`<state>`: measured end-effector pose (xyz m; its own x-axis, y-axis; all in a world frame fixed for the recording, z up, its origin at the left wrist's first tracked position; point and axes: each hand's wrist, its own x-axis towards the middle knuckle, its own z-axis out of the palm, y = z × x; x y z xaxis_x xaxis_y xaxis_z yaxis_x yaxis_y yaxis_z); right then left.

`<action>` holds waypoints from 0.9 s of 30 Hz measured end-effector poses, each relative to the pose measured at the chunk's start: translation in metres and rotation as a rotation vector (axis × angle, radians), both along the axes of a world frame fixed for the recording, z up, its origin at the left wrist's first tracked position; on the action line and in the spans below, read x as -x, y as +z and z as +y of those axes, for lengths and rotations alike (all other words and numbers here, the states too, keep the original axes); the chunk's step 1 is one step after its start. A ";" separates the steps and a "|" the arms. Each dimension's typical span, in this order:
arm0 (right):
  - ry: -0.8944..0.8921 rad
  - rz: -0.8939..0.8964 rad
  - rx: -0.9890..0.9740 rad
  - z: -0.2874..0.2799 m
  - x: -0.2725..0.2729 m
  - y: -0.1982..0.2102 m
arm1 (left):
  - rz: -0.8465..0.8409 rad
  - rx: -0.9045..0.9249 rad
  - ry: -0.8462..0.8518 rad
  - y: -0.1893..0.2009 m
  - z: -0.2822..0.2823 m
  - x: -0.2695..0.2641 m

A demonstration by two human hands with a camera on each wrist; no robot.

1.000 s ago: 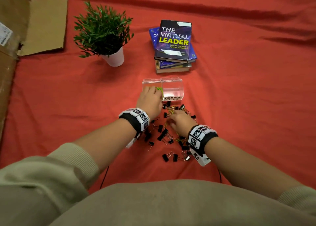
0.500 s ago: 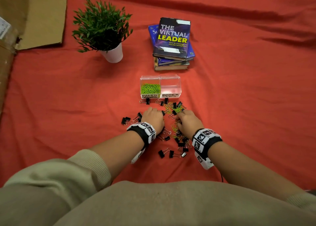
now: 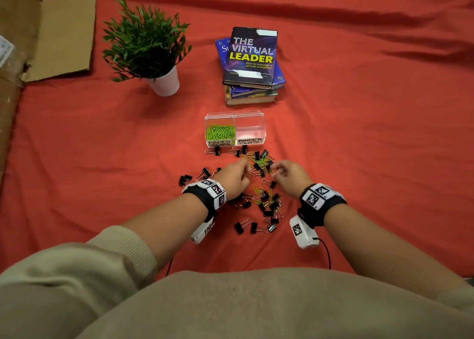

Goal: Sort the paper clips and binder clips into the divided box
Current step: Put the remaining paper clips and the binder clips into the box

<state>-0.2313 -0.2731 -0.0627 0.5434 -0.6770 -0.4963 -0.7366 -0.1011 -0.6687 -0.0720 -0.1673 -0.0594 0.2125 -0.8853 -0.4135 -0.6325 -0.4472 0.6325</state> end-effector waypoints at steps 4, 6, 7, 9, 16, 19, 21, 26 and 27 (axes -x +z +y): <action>-0.228 -0.089 -0.248 -0.010 0.008 0.009 | 0.016 -0.029 -0.054 0.002 -0.006 0.014; -0.305 -0.116 -0.350 -0.008 0.010 0.011 | -0.026 -0.026 -0.104 -0.002 -0.007 0.021; -0.290 -0.098 -0.348 -0.004 0.011 0.011 | -0.052 -0.023 -0.144 -0.005 -0.007 0.024; -0.119 0.042 -0.206 0.001 0.012 0.008 | -0.104 -0.009 -0.235 -0.011 -0.006 0.025; 0.288 0.406 0.283 0.030 0.000 -0.011 | -0.282 -0.039 -0.335 -0.022 -0.004 0.021; 0.261 0.401 0.272 0.034 -0.005 -0.012 | -0.341 -0.064 -0.361 -0.023 -0.003 0.020; 0.238 0.405 0.211 0.035 -0.008 -0.012 | -0.352 -0.088 -0.363 -0.023 -0.002 0.021; 0.159 0.292 0.080 0.026 -0.005 -0.007 | -0.174 -0.067 -0.212 -0.017 0.001 0.016; 0.093 0.219 0.018 0.020 -0.001 -0.005 | -0.136 -0.067 -0.176 -0.016 0.002 0.014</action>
